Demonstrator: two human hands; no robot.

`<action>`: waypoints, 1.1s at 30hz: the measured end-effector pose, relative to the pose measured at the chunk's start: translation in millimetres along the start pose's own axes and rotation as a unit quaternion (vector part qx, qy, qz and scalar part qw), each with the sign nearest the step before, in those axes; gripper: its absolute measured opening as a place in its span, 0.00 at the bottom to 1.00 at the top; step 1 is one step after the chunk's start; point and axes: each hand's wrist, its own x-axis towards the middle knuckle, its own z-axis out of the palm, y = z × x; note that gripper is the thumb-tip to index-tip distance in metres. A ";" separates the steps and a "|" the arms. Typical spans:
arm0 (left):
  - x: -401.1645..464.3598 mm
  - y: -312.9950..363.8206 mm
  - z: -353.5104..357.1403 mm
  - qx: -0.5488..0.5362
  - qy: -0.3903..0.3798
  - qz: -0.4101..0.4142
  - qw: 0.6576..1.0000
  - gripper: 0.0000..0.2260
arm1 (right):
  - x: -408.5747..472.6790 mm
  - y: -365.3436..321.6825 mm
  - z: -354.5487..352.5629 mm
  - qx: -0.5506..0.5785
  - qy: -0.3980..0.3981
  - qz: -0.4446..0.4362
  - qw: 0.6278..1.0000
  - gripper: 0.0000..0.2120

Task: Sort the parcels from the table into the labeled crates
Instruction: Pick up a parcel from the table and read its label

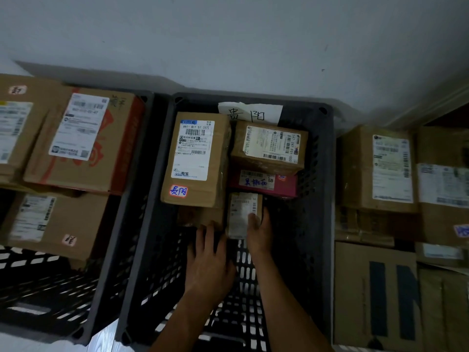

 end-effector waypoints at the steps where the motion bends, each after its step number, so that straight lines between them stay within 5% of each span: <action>1: -0.9 -0.3 0.1 -0.001 -0.005 0.003 1.000 0.32 | 2.6 -0.9 0.2 -0.005 0.001 -0.003 1.000 0.21; 7: -1.1 -6.3 1.7 -0.002 -0.014 0.001 1.000 0.32 | 7.0 -0.5 -0.4 -0.018 -0.026 -0.006 0.999 0.23; 13: -0.8 -2.9 -2.7 -0.027 -0.032 -0.009 0.999 0.26 | -15.4 14.9 -6.3 -0.153 -0.105 -0.026 0.982 0.59; 18: 0.5 -0.8 -3.3 -0.027 -0.029 -0.002 0.999 0.24 | -17.0 20.0 -8.3 -0.291 -0.080 -0.075 0.950 0.50; 21: -1.0 -2.7 -3.5 -0.034 -0.036 -0.006 0.999 0.24 | -9.3 18.1 -0.7 -0.278 -0.076 -0.050 0.956 0.44; 25: -3.3 -0.1 -4.1 -0.040 -0.049 -0.008 0.998 0.23 | -6.3 18.4 -1.8 -0.226 -0.081 -0.032 0.970 0.45; 33: -2.5 3.7 -8.1 -0.057 -0.062 -0.019 0.996 0.22 | 2.4 4.1 -5.3 -0.292 -0.117 0.016 0.949 0.53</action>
